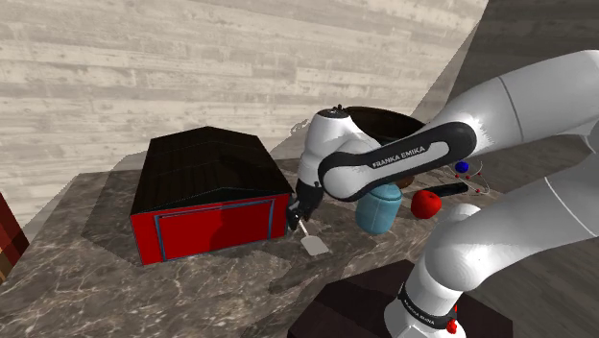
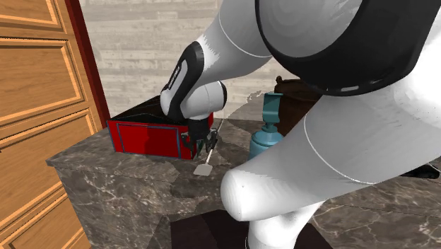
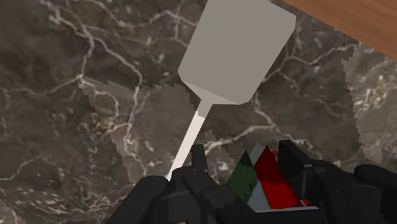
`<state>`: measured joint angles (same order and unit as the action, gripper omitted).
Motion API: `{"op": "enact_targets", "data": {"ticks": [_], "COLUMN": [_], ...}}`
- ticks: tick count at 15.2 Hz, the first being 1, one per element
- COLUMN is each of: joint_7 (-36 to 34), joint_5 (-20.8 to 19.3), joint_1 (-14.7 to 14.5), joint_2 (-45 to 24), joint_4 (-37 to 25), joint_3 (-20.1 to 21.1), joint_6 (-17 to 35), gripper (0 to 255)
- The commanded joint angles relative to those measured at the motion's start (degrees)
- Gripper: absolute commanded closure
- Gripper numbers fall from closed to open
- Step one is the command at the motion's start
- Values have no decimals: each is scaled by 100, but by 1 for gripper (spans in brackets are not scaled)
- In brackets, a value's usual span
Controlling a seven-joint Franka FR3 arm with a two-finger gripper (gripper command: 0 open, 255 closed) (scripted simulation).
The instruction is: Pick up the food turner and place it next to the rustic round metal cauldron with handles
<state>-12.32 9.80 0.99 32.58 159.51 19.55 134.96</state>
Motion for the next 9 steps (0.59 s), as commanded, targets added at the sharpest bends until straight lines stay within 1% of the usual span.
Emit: {"op": "enact_targets", "data": {"ticks": [1, 2, 4, 6, 7, 9], "joint_7": [26, -11, 25, 47, -79, -33], "joint_5": [-170, -154, -192, -167, -51, -72], "joint_1": [115, 95, 124, 87, 7, 13], "joint_2": [-614, -628, -576, -403, -495, -333], "joint_4": [25, 34, -79, -56, 218, 91], "joint_3": [-69, -36, -82, -119, 56, 11], "joint_6": [71, 95, -67, -216, 144, 3], "gripper": [255, 255, 255, 255, 255, 255]}}
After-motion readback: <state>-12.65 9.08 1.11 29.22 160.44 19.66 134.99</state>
